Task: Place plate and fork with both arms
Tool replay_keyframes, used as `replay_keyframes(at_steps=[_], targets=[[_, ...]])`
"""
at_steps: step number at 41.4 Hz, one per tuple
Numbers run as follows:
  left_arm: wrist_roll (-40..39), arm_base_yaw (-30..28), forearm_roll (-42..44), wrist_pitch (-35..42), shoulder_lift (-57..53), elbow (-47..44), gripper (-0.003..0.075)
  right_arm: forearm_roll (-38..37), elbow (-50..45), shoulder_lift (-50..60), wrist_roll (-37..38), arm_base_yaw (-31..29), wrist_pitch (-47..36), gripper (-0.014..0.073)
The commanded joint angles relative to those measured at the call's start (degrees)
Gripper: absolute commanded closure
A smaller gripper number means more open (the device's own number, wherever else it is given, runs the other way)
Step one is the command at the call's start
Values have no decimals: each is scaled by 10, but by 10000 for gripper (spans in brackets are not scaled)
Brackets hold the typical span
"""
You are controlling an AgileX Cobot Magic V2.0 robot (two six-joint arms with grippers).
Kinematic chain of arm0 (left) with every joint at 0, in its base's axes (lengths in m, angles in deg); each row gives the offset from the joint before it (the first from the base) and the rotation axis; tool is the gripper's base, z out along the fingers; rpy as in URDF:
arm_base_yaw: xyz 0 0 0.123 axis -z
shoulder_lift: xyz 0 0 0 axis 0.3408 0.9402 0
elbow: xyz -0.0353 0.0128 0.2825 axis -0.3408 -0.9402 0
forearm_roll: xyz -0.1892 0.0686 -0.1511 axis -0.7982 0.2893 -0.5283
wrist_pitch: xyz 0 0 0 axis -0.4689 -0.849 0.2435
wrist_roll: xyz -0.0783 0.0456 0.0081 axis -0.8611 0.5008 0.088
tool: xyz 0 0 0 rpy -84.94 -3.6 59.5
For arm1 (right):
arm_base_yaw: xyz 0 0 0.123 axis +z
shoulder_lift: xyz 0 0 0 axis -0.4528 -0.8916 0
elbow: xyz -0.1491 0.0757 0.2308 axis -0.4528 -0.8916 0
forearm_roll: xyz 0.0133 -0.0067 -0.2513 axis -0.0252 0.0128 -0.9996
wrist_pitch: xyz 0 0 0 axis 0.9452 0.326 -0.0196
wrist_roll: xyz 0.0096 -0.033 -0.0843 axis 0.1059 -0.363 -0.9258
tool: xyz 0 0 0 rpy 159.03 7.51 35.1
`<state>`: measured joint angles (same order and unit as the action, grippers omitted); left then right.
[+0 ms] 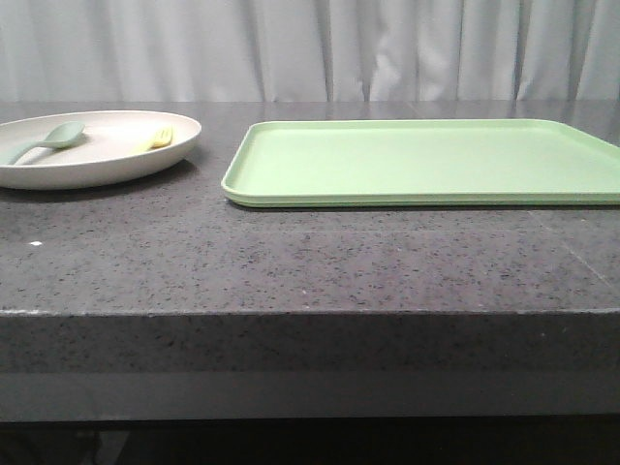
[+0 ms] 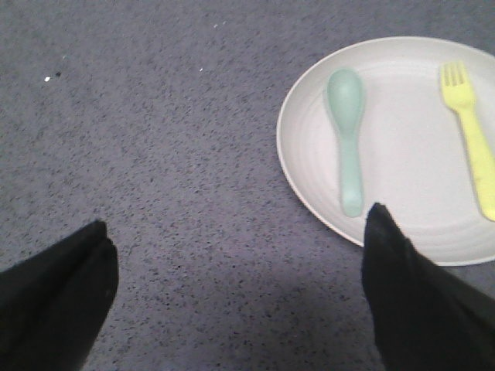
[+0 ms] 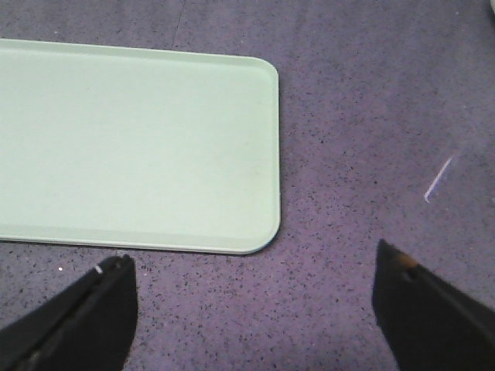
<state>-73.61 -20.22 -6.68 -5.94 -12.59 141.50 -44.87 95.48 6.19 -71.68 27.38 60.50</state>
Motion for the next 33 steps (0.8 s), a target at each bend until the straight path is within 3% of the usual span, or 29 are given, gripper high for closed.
replay_keyframes(at_steps=[1, 4, 13, 18, 33], targets=[[2, -26, 5, -18, 47, 69, 101, -1, 20, -3, -4, -4, -35, -42], [31, -46, -21, -45, 88, 104, 101, -1, 20, -3, -4, -4, -35, -42], [201, -123, -256, -116, 205, 200, 101, -1, 20, -3, -4, -4, -35, -42], [261, -152, -342, -174, 271, 250, 101, -1, 20, -3, -4, -4, -35, -42], [270, -167, -390, -252, 430, 379, 101, -1, 20, -3, -4, -4, -35, -42]])
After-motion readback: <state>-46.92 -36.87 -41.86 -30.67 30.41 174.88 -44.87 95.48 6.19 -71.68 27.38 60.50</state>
